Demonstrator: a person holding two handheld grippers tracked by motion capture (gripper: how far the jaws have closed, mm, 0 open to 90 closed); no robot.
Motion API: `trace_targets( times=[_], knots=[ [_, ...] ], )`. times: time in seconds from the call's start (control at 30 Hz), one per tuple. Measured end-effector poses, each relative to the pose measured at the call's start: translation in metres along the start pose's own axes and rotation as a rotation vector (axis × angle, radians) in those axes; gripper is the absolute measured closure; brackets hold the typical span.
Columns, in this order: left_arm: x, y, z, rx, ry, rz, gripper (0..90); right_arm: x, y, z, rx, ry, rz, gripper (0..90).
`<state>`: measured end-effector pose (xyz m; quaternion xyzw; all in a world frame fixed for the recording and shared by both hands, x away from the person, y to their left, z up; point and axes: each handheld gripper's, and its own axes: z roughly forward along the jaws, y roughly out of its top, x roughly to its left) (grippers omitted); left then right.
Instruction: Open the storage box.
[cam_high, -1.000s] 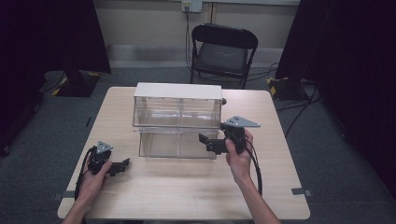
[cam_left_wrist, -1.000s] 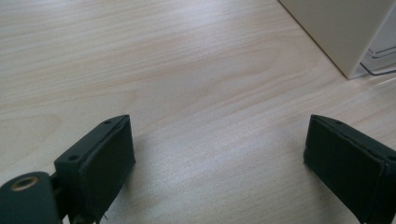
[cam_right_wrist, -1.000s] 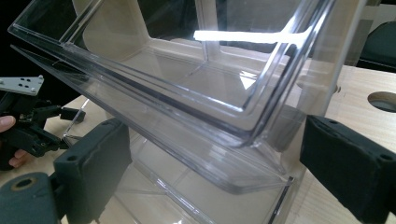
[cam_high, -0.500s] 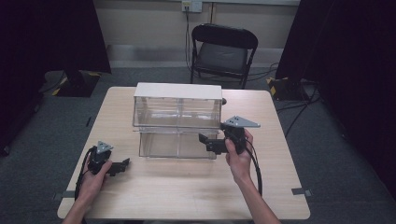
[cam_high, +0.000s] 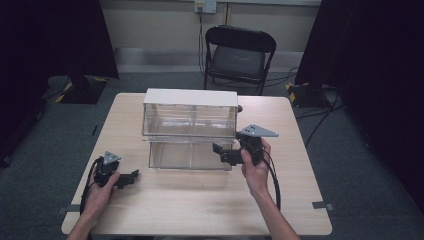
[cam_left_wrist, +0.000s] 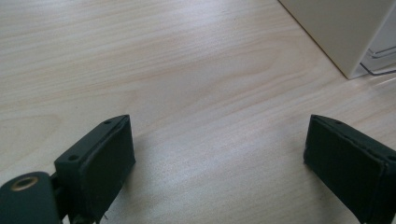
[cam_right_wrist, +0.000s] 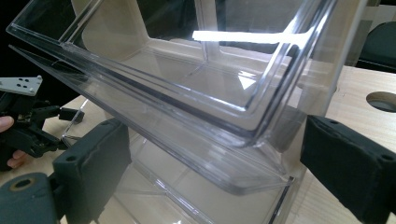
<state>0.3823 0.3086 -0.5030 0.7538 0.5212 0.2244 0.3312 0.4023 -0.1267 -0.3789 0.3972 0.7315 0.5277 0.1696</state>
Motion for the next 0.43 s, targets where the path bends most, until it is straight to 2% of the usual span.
trace_targets(
  times=[0.43],
  knots=[
    [0.0000,0.0000,0.0000,0.000,0.002,0.000,8.0,-0.0002,0.0001,0.0003,0.000,0.002,-0.004,7.5]
  ],
)
